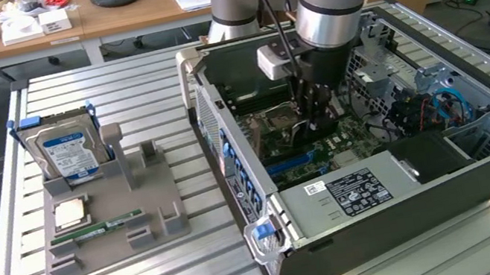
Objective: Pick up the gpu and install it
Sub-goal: 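Insert the gpu into the slot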
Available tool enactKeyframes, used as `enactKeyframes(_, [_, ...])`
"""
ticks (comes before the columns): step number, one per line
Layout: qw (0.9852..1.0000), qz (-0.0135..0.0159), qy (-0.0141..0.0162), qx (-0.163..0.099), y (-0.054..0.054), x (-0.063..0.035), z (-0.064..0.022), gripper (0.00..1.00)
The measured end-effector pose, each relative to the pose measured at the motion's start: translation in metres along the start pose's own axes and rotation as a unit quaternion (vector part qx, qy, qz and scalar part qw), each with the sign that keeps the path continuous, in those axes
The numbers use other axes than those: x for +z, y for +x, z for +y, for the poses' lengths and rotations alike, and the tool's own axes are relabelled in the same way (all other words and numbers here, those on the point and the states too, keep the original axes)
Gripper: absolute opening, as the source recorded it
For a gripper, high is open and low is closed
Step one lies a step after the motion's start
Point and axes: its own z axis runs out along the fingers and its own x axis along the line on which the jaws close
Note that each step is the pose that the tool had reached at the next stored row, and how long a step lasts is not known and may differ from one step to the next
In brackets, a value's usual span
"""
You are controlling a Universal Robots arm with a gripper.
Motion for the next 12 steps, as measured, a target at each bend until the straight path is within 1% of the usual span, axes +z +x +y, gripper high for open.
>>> enactKeyframes(12, [1.0, 0.0, 0.0, 0.0, 0.0006, 0.0, 0.0054, 0.26])
